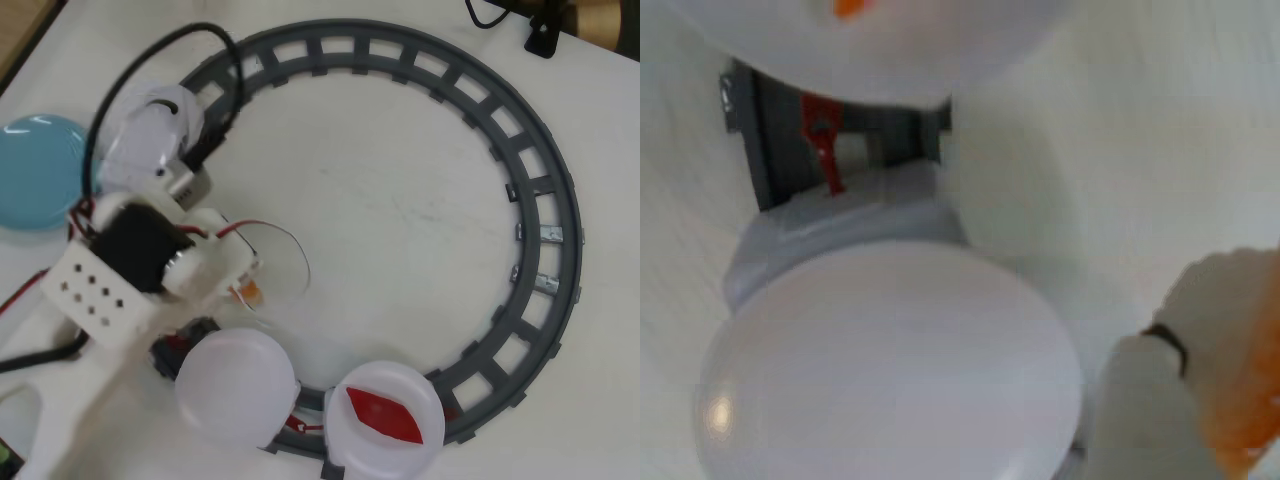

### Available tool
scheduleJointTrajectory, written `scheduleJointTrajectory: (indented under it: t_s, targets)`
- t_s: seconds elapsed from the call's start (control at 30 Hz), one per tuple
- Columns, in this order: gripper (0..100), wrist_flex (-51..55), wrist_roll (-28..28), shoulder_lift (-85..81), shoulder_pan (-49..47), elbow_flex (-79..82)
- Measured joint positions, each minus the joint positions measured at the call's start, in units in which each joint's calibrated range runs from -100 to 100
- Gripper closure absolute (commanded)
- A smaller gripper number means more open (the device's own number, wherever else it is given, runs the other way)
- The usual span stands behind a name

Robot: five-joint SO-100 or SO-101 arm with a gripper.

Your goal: Pick up the sushi from the Shinkansen and put it on the blue dish

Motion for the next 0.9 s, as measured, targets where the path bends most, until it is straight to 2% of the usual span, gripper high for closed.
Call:
scheduleJointTrajectory:
  t_s: [0.47,0.63,0.9]
  targets:
    - [97,0.1,3.8,1.2,-22.0,-5.5]
    - [97,0.0,3.8,7.3,-28.2,-8.5]
    - [97,0.1,3.8,20.0,-36.3,-24.2]
